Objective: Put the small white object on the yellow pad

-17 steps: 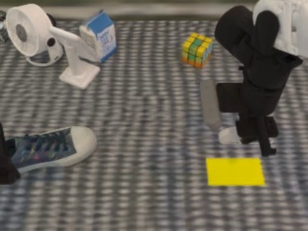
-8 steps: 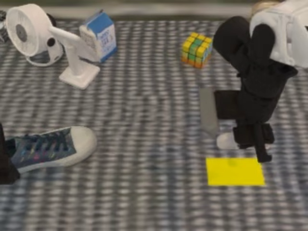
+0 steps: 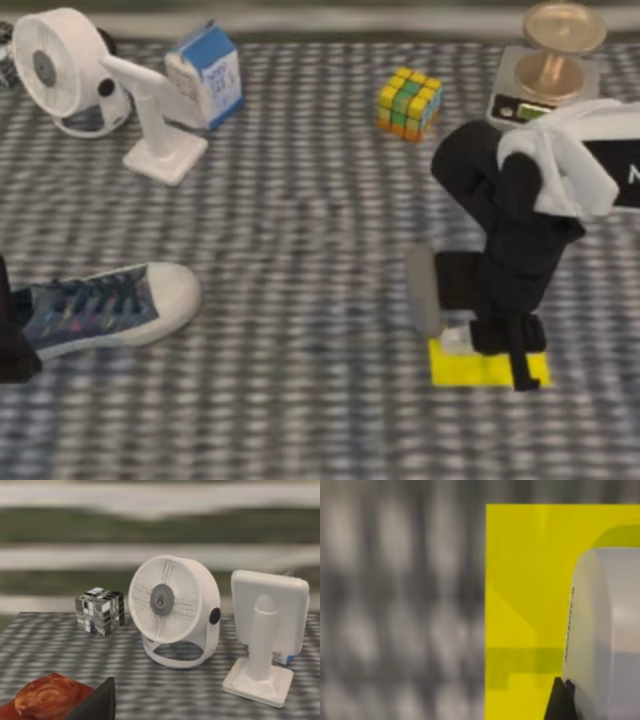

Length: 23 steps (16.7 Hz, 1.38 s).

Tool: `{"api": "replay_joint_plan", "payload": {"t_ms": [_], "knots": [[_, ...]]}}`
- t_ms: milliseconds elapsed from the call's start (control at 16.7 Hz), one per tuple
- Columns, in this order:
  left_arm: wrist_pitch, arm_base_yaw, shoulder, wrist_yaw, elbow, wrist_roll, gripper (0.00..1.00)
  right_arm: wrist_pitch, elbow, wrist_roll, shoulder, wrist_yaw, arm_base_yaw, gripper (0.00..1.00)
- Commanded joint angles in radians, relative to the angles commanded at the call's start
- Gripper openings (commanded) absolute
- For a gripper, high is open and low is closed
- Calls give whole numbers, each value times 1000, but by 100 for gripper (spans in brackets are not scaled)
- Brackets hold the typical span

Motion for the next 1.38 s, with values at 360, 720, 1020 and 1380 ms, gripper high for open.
{"api": "replay_joint_plan", "payload": {"t_ms": [360, 720, 1020, 1380], "knots": [[0, 0, 0, 0, 0, 0, 100, 4, -4, 0, 2, 0, 0, 15], [0, 0, 0, 0, 0, 0, 100, 4, -4, 0, 2, 0, 0, 60], [0, 0, 0, 0, 0, 0, 100, 4, -4, 0, 2, 0, 0, 98], [0, 0, 0, 0, 0, 0, 100, 4, -4, 0, 2, 0, 0, 100]]}}
